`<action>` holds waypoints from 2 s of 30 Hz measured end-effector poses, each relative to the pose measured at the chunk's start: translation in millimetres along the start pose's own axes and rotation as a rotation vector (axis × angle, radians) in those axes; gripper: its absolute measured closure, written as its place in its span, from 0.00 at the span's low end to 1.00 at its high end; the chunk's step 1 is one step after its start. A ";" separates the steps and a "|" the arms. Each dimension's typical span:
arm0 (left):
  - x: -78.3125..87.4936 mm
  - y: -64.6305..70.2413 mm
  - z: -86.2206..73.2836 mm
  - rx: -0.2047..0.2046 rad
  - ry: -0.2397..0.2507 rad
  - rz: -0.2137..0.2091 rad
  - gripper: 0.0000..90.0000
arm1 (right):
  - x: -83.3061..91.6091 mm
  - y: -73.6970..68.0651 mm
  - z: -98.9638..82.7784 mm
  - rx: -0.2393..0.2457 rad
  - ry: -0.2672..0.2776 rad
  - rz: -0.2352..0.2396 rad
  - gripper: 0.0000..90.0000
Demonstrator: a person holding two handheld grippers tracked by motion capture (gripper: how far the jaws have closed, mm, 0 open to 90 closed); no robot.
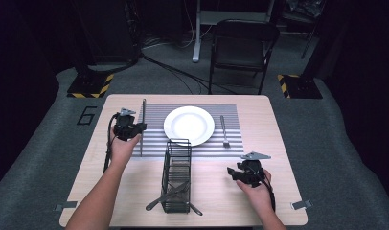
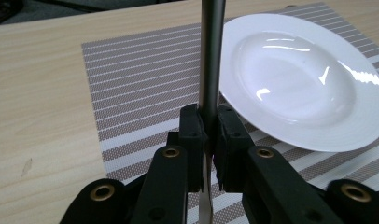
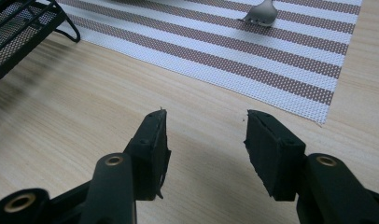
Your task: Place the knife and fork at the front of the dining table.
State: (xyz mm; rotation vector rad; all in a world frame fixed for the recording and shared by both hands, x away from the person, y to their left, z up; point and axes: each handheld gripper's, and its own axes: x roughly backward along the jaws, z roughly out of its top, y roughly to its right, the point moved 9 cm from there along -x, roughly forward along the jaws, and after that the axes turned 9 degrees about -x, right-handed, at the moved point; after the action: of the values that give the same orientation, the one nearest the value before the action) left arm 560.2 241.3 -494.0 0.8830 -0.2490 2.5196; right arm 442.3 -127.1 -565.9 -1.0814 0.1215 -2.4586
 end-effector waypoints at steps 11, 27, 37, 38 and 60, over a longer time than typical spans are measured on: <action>-17.9 -3.9 -10.6 0.044 -0.032 0.006 0.92 | -1.1 2.1 0.3 -0.002 0.001 -0.001 0.54; -46.5 -10.7 1.0 0.147 -0.095 0.110 0.92 | -1.9 5.1 2.3 -0.007 0.005 0.002 0.54; -71.5 -16.7 -2.4 0.189 -0.135 0.180 0.92 | -3.3 5.6 2.8 -0.018 0.002 0.011 0.54; -73.6 -16.7 -2.1 0.188 -0.136 0.184 0.92 | -3.5 6.1 2.7 -0.020 0.000 0.010 0.54; -114.0 -19.4 -13.0 0.299 -0.152 0.211 0.91 | -7.2 4.7 1.4 -0.028 -0.006 0.020 0.54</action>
State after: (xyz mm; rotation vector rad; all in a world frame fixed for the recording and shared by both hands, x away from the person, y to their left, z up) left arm 641.1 221.5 -575.4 1.2253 -0.0109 2.7333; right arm 449.3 -128.1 -571.0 -1.0936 0.1648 -2.4422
